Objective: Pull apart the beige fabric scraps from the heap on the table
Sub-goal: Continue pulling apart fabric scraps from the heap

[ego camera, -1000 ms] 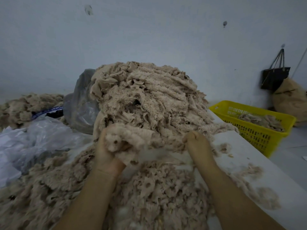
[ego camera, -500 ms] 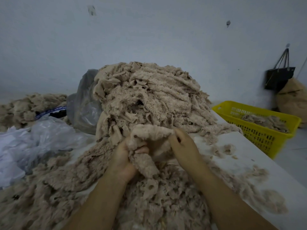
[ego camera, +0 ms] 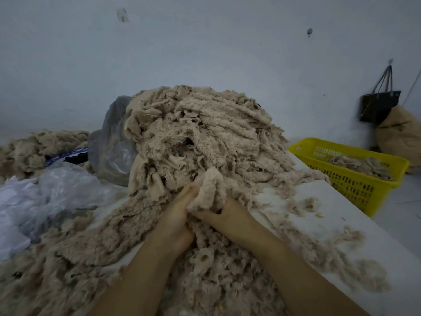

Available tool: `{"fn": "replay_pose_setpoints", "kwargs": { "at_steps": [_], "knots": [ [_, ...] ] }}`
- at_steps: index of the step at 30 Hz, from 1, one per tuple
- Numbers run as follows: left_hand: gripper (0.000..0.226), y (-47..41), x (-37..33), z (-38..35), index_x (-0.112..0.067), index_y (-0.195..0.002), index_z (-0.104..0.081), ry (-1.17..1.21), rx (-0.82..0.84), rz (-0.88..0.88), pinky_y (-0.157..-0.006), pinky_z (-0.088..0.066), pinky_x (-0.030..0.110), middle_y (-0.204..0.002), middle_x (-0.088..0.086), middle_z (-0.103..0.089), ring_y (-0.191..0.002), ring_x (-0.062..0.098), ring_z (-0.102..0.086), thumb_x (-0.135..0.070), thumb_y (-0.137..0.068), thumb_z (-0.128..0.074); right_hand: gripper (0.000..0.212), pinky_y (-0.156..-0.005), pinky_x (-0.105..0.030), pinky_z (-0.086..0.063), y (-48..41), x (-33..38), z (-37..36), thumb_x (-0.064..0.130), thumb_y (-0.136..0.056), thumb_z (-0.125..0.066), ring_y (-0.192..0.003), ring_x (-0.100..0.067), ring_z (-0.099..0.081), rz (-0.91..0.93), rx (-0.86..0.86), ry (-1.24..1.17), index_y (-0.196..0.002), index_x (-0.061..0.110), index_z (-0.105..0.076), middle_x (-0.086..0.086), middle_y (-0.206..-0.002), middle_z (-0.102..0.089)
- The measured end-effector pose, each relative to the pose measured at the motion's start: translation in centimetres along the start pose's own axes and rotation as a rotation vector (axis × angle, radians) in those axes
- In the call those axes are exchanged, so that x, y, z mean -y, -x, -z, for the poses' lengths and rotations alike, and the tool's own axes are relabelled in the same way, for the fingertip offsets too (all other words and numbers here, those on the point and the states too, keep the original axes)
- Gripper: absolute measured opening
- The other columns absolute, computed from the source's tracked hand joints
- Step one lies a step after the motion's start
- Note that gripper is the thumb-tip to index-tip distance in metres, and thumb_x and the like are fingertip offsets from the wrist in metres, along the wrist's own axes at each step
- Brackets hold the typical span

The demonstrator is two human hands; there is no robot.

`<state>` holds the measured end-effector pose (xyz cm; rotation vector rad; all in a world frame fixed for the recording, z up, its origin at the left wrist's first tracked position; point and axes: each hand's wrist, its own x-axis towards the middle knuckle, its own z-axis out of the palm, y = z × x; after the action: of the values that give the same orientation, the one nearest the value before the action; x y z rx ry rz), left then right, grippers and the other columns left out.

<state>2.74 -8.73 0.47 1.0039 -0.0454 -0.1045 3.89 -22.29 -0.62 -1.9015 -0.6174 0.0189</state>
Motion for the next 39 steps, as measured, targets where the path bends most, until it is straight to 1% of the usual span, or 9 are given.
{"fn": "replay_pose_setpoints", "kwargs": {
  "at_steps": [4,7,12,15,20,23,29,35,39],
  "knots": [
    [0.036,0.2,0.1,-0.7,-0.018,-0.102,-0.08,-0.118,0.043,0.035,-0.073,-0.059,0.025,-0.113,0.009,-0.074,-0.102,0.018,-0.072,-0.042,-0.078,-0.068,0.03,-0.077,-0.002,-0.04,-0.2,-0.3,0.4,0.033,-0.096,-0.058,-0.093,0.011,-0.053,-0.013,-0.065,0.152,-0.125,0.03,-0.06,0.024,-0.104,-0.058],
    [0.043,0.2,0.0,-0.8,-0.017,-0.109,-0.078,-0.077,0.08,0.075,-0.078,-0.059,0.027,-0.119,0.011,-0.072,-0.109,0.02,-0.07,-0.048,-0.084,-0.062,0.013,-0.064,0.001,-0.041,0.6,-0.3,1.5,0.037,-0.095,-0.058,-0.083,0.016,-0.059,-0.082,-0.07,0.014,-0.099,0.046,-0.066,0.03,-0.085,-0.065],
    [0.042,-0.4,-0.2,0.1,-0.01,-0.088,-0.075,-0.003,-0.089,-0.033,-0.076,-0.054,0.032,-0.099,0.011,-0.075,-0.092,0.02,-0.072,-0.045,-0.091,-0.054,0.018,-0.065,-0.028,-0.058,0.1,0.4,4.2,0.02,-0.099,-0.054,-0.081,-0.021,-0.071,-0.177,-0.485,-0.662,-0.088,0.015,-0.068,-0.002,-0.082,-0.073],
    [0.029,-1.2,-0.2,1.1,-0.015,-0.079,-0.072,-0.14,-0.436,-0.203,-0.06,-0.05,0.028,-0.08,0.003,-0.074,-0.069,0.014,-0.066,-0.031,-0.096,-0.055,0.044,-0.072,-0.025,-0.056,0.4,0.0,8.0,0.049,-0.101,-0.048,-0.094,-0.017,-0.071,0.027,-0.869,-1.274,-0.118,0.011,-0.061,-0.005,-0.108,-0.068],
    [0.024,-2.7,-0.1,3.8,-0.022,-0.117,-0.058,-0.438,-0.795,-0.445,-0.066,-0.049,0.033,-0.1,0.001,-0.061,-0.079,0.016,-0.059,-0.033,-0.096,-0.054,0.046,-0.07,-0.03,-0.053,-0.1,-1.6,5.8,0.05,-0.103,-0.042,-0.086,-0.018,-0.066,-0.344,-0.786,-0.853,-0.115,0.011,-0.063,-0.003,-0.102,-0.063],
    [0.05,-3.5,0.5,5.4,-0.015,-0.138,-0.046,-0.489,-0.729,-0.378,-0.078,-0.056,0.039,-0.119,0.012,-0.062,-0.099,0.03,-0.065,-0.037,-0.096,-0.059,0.039,-0.066,-0.032,-0.052,-0.8,-1.3,4.4,0.04,-0.104,-0.045,-0.073,-0.018,-0.062,-0.374,-0.655,-0.668,-0.102,0.008,-0.067,-0.004,-0.088,-0.065],
    [0.019,-3.3,-0.3,5.5,-0.017,-0.092,-0.065,-0.574,-0.69,-0.292,-0.066,-0.046,0.033,-0.079,0.004,-0.066,-0.072,0.021,-0.059,-0.035,-0.097,-0.059,0.035,-0.055,-0.025,-0.05,-0.6,-1.5,3.4,0.032,-0.104,-0.049,-0.054,-0.01,-0.059,-0.387,-0.492,-0.497,-0.09,0.006,-0.068,0.0,-0.067,-0.065],
    [0.029,0.5,1.9,-0.9,-0.031,-0.085,-0.064,-1.047,0.261,-0.184,-0.065,-0.045,0.021,-0.076,-0.016,-0.064,-0.069,0.003,-0.058,-0.059,-0.089,-0.054,0.042,-0.067,-0.027,-0.05,0.1,-0.4,2.7,0.062,-0.088,-0.057,-0.062,-0.013,-0.07,-0.457,-0.188,-0.492,-0.081,0.023,-0.07,-0.009,-0.064,-0.07],
    [0.023,0.4,2.0,-1.3,-0.044,-0.082,-0.07,-1.015,0.294,-0.22,-0.067,-0.044,0.009,-0.081,-0.021,-0.068,-0.075,-0.005,-0.061,-0.035,-0.099,-0.058,0.032,-0.047,-0.022,-0.04,0.1,-0.4,3.5,0.032,-0.097,-0.06,-0.049,-0.012,-0.055,-0.437,-0.15,-0.655,-0.1,0.001,-0.063,-0.005,-0.058,-0.061]
  ]
}}
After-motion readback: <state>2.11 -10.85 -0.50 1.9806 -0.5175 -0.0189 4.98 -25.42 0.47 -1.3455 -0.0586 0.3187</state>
